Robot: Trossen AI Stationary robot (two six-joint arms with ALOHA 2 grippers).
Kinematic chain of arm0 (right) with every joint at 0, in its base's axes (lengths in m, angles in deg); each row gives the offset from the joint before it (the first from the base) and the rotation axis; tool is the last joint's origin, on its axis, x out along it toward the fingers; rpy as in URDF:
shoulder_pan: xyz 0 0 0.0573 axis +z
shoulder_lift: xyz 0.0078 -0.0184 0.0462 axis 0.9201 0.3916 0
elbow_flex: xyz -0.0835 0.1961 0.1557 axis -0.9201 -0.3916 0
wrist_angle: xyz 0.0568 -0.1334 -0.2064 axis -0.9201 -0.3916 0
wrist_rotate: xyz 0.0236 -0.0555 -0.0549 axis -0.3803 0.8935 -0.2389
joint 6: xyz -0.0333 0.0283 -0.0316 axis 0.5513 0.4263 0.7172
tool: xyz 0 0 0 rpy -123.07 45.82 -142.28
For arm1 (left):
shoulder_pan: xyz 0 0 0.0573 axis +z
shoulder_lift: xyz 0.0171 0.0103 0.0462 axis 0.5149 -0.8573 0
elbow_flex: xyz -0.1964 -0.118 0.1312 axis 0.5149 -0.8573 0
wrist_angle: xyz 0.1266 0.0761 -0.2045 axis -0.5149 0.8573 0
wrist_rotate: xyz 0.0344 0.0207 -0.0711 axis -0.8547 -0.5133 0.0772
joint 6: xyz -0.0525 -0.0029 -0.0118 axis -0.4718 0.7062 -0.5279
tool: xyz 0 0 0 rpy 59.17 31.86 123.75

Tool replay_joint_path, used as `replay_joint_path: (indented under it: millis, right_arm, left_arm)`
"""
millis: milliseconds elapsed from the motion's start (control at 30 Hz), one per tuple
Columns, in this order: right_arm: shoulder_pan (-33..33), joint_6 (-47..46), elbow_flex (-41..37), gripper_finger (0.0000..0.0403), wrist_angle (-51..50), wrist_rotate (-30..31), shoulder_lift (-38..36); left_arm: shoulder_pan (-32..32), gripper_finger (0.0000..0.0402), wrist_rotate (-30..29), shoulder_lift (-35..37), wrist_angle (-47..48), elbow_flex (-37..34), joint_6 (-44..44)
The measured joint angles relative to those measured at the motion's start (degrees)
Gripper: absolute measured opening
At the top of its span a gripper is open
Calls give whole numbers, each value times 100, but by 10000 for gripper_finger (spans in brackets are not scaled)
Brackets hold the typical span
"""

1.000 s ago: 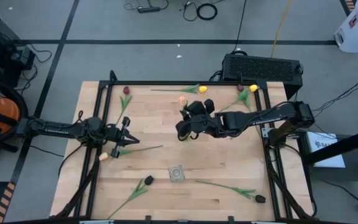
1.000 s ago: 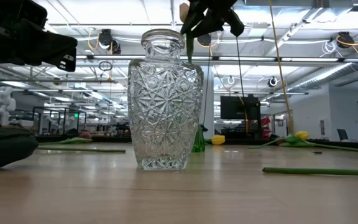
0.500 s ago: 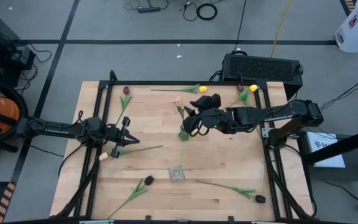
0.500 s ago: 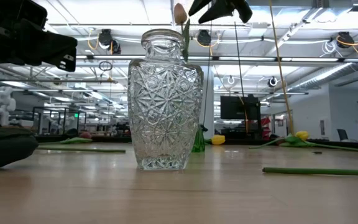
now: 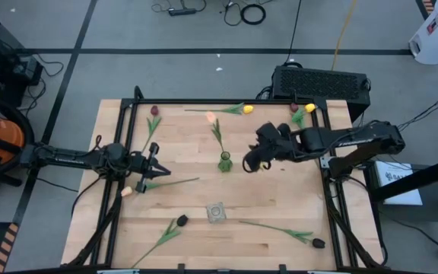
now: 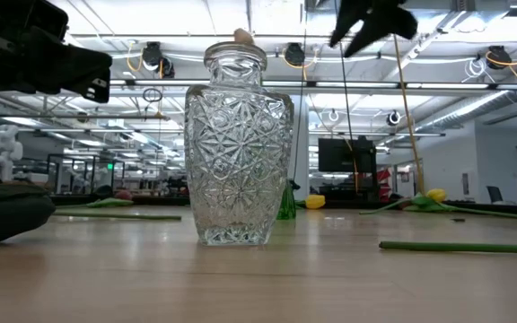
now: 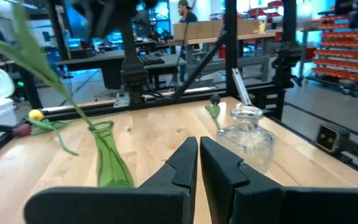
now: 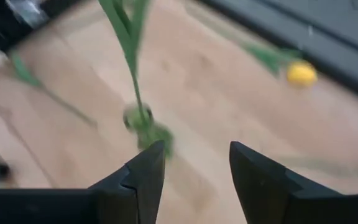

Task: Sort flowers into vase by color
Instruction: Put the left black flower into the transparent vase

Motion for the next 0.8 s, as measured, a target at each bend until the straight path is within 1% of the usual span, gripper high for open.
replay_joint_path:
  millis: [100,233,300,400,500,700,800]
  right_arm:
    - [186,-598,0,163,-610,-238,-3]
    - [525,-1180,0,152,-926,-305,-3]
    - [698,-1446,0,147,-971,-305,-3]
    - [943,-1863,0,141,-967,-285,3]
    - [1153,-2259,0,138,-967,-201,27]
    - [1475,-2873,0,136,-967,125,30]
    - [1563,-3063,0,136,-970,187,30]
  left_arm:
    - [0,29,-15,0,6,-1,-2]
    - [0,29,-15,0,2,0,-27]
    - [0,29,-75,0,-37,-2,-434]
    - [-2,29,-439,0,-14,-1,-1466]
    - [2,29,-639,0,8,-2,-2380]
    - [2,29,-651,0,-40,-2,-3223]
    - [2,29,-653,0,-120,9,-3655]
